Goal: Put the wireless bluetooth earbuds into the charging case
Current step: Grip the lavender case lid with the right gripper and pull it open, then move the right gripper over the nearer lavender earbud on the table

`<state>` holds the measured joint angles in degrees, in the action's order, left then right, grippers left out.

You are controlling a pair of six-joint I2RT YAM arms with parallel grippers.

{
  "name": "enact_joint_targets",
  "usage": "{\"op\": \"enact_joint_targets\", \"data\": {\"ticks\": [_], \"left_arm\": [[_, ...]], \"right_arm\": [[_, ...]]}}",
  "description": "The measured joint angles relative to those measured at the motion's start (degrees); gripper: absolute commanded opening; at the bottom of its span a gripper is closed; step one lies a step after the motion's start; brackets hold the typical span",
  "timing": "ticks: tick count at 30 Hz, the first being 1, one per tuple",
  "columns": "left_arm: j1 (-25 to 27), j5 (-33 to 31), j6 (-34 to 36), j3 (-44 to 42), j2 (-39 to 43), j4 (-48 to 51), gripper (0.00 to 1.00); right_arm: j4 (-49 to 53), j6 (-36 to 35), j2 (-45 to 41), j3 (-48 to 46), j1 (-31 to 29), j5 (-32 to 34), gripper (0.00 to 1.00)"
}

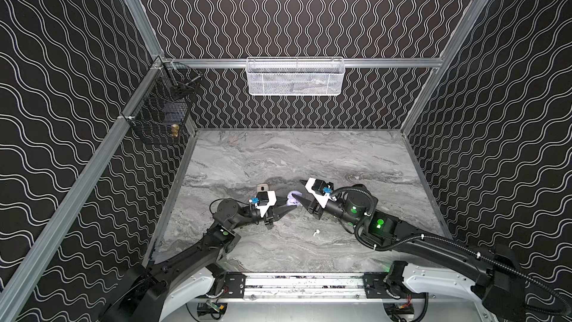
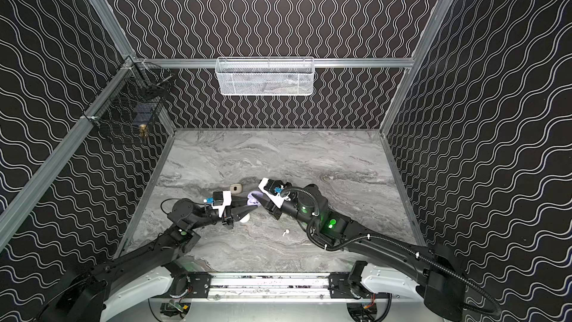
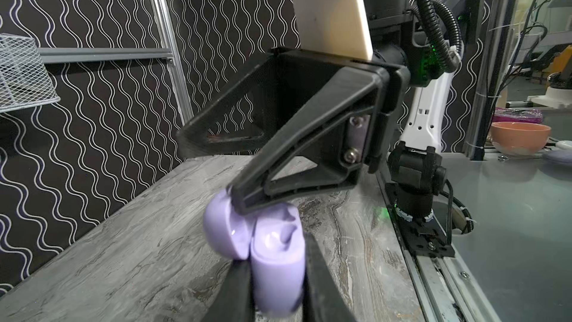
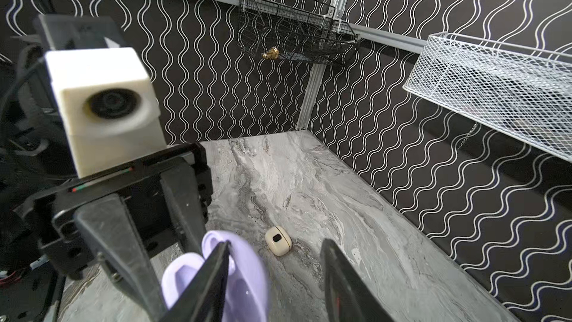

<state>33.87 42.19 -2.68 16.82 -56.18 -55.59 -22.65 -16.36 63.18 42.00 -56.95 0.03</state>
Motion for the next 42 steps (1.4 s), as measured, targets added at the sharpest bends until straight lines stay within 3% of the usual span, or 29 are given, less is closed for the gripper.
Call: {"op": "enact_joint_targets", "data": {"ticks": [6, 14, 19, 24, 33, 37, 42], "left_arm": [[0.09, -1.64, -0.02, -2.71, -2.40, -5.01, 0.00], [-0.46, -3.69, -3.39, -5.79, -14.51, -17.40, 0.00], [-3.98, -3.87, -7.26, -6.58, -19.91, -25.70, 0.00], [-5.01, -3.82, -7.89, -7.17, -19.34, -28.28, 0.00], [-5.16, -4.96, -5.81, -7.10, -10.25, -21.79, 0.00], [-5.14, -6.01, -4.37, -6.99, -8.04, -18.08, 0.00], [-5.14, -6.93, -3.04, -6.91, -7.26, -15.15, 0.00]], "right_arm": [[0.79, 5.73, -0.42, 1.20, 0.02, 3.26, 0.61], [-0.52, 28.20, -9.09, -1.81, 0.07, 14.49, 0.61], [8.96, 42.05, -9.42, -1.73, 0.68, 23.54, 0.60], [21.88, 50.12, -1.92, 0.24, 3.50, 24.94, 0.58], [33.18, 53.37, 12.70, 1.73, 5.62, 19.71, 0.57], [34.77, 52.92, 18.60, 3.21, 7.54, 16.39, 0.47], [37.68, 51.47, 24.70, 6.49, 9.01, 11.28, 0.43]]}}
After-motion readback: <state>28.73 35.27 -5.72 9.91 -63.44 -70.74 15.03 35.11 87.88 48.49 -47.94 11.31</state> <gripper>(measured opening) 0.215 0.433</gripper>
